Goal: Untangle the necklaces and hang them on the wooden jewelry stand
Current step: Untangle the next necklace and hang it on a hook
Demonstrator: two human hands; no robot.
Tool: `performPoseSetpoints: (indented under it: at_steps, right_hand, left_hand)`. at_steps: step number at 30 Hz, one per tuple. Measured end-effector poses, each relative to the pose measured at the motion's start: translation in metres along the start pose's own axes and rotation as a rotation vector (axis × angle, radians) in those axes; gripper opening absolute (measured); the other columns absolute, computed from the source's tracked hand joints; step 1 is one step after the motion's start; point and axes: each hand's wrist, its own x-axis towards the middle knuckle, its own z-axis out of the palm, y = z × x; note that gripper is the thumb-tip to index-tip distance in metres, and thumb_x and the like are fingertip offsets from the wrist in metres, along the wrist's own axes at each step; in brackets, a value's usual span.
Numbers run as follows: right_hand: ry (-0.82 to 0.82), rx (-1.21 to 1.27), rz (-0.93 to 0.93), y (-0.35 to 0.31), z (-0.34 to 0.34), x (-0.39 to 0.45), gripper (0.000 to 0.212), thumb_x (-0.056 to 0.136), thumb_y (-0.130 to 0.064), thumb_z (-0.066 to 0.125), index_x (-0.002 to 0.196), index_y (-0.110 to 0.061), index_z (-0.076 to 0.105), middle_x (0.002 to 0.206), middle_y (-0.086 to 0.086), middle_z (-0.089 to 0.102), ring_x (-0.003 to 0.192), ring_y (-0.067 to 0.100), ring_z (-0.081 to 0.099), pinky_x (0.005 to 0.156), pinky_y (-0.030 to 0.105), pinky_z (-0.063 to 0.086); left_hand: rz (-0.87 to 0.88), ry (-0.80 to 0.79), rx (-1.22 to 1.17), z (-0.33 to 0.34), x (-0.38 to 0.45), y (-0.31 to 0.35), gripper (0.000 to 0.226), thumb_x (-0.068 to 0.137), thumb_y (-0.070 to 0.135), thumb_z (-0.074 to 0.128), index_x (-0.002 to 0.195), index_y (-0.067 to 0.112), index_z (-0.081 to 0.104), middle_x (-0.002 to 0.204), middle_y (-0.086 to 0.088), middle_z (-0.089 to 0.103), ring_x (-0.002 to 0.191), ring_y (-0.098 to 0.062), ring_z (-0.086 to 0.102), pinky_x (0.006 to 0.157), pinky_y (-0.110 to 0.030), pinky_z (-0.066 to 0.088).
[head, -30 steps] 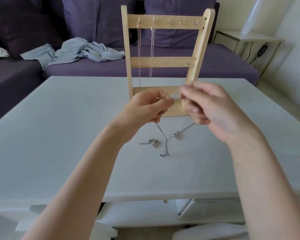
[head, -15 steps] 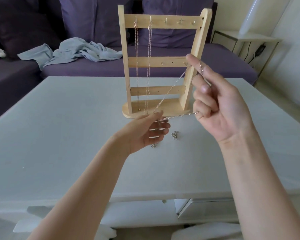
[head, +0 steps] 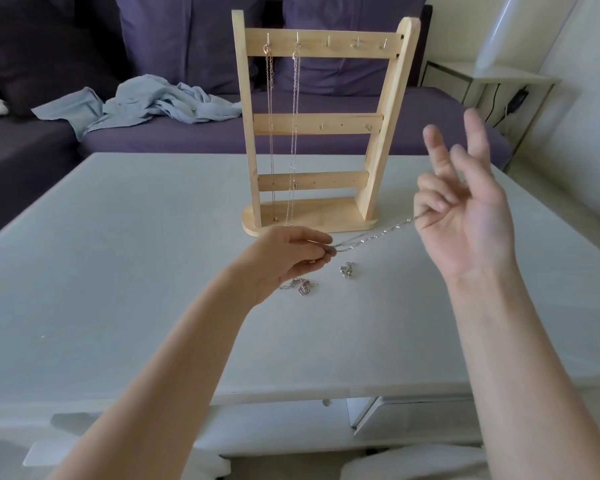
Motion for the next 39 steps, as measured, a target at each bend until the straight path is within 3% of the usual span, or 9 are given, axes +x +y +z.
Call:
performPoseSetpoints:
  at_steps: [6, 9, 12, 16, 21, 25, 29, 32, 39]
  right_hand:
    - [-0.001, -0.903, 0.051, 0.023, -0.001, -0.002, 0.055, 0.093, 0.0, 0.047, 0.135, -0.036, 0.044, 0.104, 0.0, 0.068, 0.039, 0.007, 0.027, 0.033, 0.016, 0.021]
    - [-0.045, -1.106, 0.12, 0.034, -0.003, -0.006, 0.057, 0.093, -0.002, 0.046, 0.136, -0.04, 0.042, 0.099, 0.003, 0.07, 0.036, 0.006, 0.022, 0.033, 0.014, 0.022]
    - [-0.076, -1.076, 0.228, 0.035, -0.002, -0.007, 0.058, 0.091, -0.007, 0.05, 0.133, -0.046, 0.04, 0.086, 0.027, 0.056, 0.039, 0.008, 0.02, 0.034, 0.017, 0.018]
    - [-0.097, -0.981, 0.363, 0.035, -0.003, -0.009, 0.046, 0.091, -0.008, 0.056, 0.13, -0.029, 0.049, 0.076, 0.006, 0.066, 0.037, 0.007, 0.02, 0.035, 0.017, 0.015]
    - [-0.039, -1.017, 0.344, 0.033, -0.003, -0.009, 0.006, 0.085, -0.001, 0.063, 0.083, -0.004, 0.067, 0.049, -0.004, 0.043, 0.033, 0.004, 0.021, 0.034, 0.014, 0.016]
    - [-0.01, -0.987, 0.339, 0.031, -0.003, -0.009, 0.007, 0.081, 0.0, 0.067, 0.078, -0.006, 0.067, 0.057, 0.003, 0.033, 0.034, 0.004, 0.019, 0.033, 0.013, 0.017]
    - [-0.02, -0.955, 0.343, 0.028, -0.005, -0.009, 0.001, 0.082, -0.002, 0.066, 0.083, -0.003, 0.066, 0.044, -0.009, 0.032, 0.036, 0.004, 0.019, 0.034, 0.015, 0.017]
    - [0.014, -0.889, 0.375, 0.031, -0.005, -0.007, 0.014, 0.083, 0.0, 0.059, 0.072, -0.008, 0.056, 0.048, -0.005, 0.029, 0.037, 0.006, 0.018, 0.033, 0.016, 0.015]
    - [0.027, -0.773, 0.338, 0.025, -0.006, -0.004, 0.012, 0.089, -0.003, 0.054, 0.077, -0.004, 0.054, 0.071, 0.004, 0.049, 0.036, 0.004, 0.022, 0.031, 0.015, 0.015]
  left_hand:
    - [0.199, 0.083, 0.226, 0.004, -0.003, 0.009, 0.018, 0.086, -0.006, 0.06, 0.086, 0.012, 0.064, 0.08, -0.002, 0.07, 0.071, -0.007, 0.064, 0.071, -0.015, 0.054]
    - [0.291, 0.088, 0.307, 0.006, -0.005, 0.014, 0.021, 0.084, -0.005, 0.062, 0.084, 0.015, 0.064, 0.077, 0.001, 0.069, 0.073, -0.006, 0.063, 0.072, -0.015, 0.053]
    - [0.328, 0.092, 0.335, 0.006, -0.006, 0.018, 0.021, 0.084, -0.005, 0.062, 0.083, 0.016, 0.063, 0.077, -0.001, 0.068, 0.073, -0.011, 0.062, 0.073, -0.017, 0.053]
    - [0.362, 0.12, 0.379, 0.005, -0.007, 0.021, 0.018, 0.083, -0.001, 0.065, 0.082, 0.017, 0.063, 0.074, 0.0, 0.066, 0.07, -0.012, 0.059, 0.076, -0.026, 0.052]
    - [0.387, 0.112, 0.434, 0.007, -0.009, 0.023, 0.018, 0.082, 0.001, 0.067, 0.079, 0.018, 0.063, 0.07, 0.004, 0.063, 0.056, 0.003, 0.053, 0.059, -0.01, 0.043]
    - [0.371, 0.112, 0.423, 0.008, -0.009, 0.022, 0.018, 0.082, 0.001, 0.067, 0.078, 0.018, 0.061, 0.07, 0.003, 0.061, 0.059, -0.002, 0.052, 0.059, -0.011, 0.041]
    - [0.347, 0.112, 0.426, 0.012, -0.008, 0.02, 0.02, 0.079, 0.0, 0.067, 0.077, 0.019, 0.059, 0.072, 0.001, 0.061, 0.066, -0.01, 0.051, 0.062, -0.017, 0.04]
    - [0.381, 0.07, 0.448, 0.016, -0.009, 0.021, 0.023, 0.077, -0.005, 0.066, 0.078, 0.017, 0.057, 0.073, 0.002, 0.061, 0.063, -0.008, 0.049, 0.06, -0.014, 0.041]
    - [0.322, -0.05, 0.43, 0.018, -0.013, 0.017, 0.024, 0.079, -0.008, 0.063, 0.085, 0.015, 0.057, 0.068, 0.008, 0.065, 0.068, -0.008, 0.058, 0.07, -0.017, 0.046]
